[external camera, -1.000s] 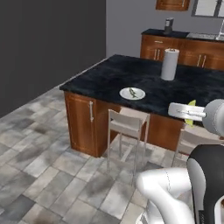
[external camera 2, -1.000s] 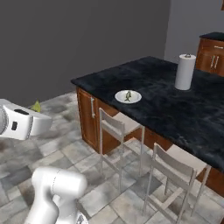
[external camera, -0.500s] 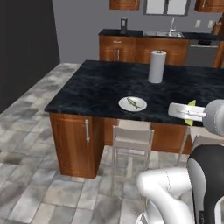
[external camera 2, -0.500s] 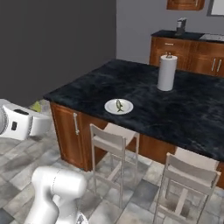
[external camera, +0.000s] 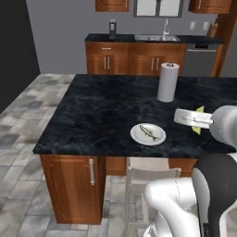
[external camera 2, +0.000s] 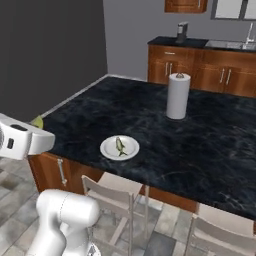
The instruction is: Take the lemon wedge from the fridge and place it on the plate with fish on the dining counter.
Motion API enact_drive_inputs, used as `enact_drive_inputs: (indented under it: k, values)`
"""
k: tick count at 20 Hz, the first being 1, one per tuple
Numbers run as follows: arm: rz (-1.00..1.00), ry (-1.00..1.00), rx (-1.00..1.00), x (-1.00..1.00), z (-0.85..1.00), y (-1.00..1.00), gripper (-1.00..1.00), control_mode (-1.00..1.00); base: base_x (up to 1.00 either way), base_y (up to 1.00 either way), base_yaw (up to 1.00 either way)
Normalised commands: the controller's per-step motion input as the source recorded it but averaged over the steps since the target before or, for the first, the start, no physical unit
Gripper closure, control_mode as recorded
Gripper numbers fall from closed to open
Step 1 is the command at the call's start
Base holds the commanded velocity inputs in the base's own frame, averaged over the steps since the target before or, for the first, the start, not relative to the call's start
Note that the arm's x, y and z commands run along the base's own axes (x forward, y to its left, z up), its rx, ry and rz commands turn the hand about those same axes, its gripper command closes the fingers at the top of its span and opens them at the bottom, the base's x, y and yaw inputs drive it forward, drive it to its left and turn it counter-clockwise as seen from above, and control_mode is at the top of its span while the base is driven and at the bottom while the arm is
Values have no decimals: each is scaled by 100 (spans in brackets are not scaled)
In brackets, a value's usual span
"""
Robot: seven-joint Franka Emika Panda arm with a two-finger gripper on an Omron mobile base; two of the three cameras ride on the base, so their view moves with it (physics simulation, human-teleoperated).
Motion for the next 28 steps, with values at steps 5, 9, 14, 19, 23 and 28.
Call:
enact_drive_inputs:
  k: [5, 9, 14, 19, 23, 28]
  values:
    - [0, 0, 0, 0, 0, 0, 100, 100, 95, 0, -10]
    - [0, 0, 0, 0, 0, 0, 100, 100, 88, -6, 0]
    - [1, 43, 2, 94, -3, -7, 100, -100, 0, 0, 0]
    - [7, 53, -2, 100, -17, 0, 100, -100, 0, 0, 0]
    - [12, 22, -8, 27, -18, 6, 100, -100, 0, 0, 0]
    - [5, 11, -9, 38, -57, 0, 100, -100, 0, 0, 0]
